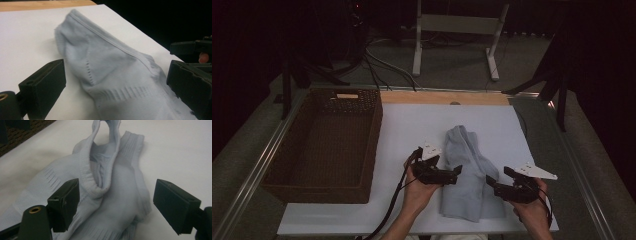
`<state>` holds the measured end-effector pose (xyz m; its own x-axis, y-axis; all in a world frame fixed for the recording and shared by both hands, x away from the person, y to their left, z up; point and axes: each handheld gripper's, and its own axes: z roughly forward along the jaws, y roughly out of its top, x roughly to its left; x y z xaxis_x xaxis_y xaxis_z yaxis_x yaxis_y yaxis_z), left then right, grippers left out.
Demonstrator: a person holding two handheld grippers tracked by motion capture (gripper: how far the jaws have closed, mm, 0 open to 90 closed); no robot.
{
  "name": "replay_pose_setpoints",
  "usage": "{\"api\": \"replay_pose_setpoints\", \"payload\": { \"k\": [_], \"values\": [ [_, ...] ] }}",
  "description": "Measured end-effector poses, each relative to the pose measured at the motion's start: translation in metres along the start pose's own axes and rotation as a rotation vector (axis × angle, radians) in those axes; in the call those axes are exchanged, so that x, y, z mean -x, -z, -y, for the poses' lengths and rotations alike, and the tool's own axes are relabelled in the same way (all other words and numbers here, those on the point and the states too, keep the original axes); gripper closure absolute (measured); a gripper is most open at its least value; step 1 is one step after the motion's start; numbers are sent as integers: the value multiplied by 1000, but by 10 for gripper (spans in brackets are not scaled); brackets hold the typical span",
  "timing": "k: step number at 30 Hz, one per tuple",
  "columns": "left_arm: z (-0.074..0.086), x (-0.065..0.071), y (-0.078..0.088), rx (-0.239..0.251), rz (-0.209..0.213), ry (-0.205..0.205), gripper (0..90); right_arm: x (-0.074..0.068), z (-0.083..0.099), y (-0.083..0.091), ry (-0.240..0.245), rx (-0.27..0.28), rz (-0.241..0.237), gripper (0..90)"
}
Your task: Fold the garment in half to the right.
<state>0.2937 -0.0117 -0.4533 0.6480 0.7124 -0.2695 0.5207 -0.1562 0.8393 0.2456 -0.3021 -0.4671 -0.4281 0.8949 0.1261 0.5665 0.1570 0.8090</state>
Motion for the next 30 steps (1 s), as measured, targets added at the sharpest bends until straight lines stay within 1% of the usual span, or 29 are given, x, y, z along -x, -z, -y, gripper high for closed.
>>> {"api": "replay_pose_setpoints", "payload": {
  "k": [5,6,7,8,11,16,18,19,22,23,24,26,27,29,30],
  "values": [
    [2,-7,8,10,-11,13,40,-2,-1,-6,4,-15,-8,224],
    [2,-9,10,9,-16,10,41,-3,-2,-8,5,-23,-12,234],
    [2,-10,12,14,-20,12,41,-3,-2,-8,5,-23,-12,234],
    [3,-13,14,18,-27,16,41,-4,-2,-11,3,-36,-19,251],
    [3,-15,16,19,-29,20,41,-5,-3,-14,1,-47,-30,271],
    [6,-19,20,22,-39,25,41,-8,-5,-21,4,-73,-43,351],
    [8,-21,21,23,-43,27,41,-9,-5,-26,4,-97,-50,383],
    [8,-21,21,23,-43,27,41,-9,-5,-26,4,-97,-50,383],
    [9,-23,22,21,-43,32,41,-10,-5,-31,3,-128,-54,436],
    [9,-23,22,21,-43,32,41,-10,-5,-31,3,-128,-54,436],
    [10,-23,22,21,-43,35,41,-9,-5,-34,-9,-143,-70,483],
    [10,-23,22,21,-43,35,41,-8,-5,-37,-23,-161,-84,538],
    [10,-23,22,21,-42,36,41,-8,-5,-38,-28,-168,-93,551],
    [10,-23,21,21,-40,34,41,-8,-5,-39,-34,-175,-91,566],
    [10,-22,21,19,-40,31,41,-8,-5,-40,-39,-179,-98,607]
  ]
}}
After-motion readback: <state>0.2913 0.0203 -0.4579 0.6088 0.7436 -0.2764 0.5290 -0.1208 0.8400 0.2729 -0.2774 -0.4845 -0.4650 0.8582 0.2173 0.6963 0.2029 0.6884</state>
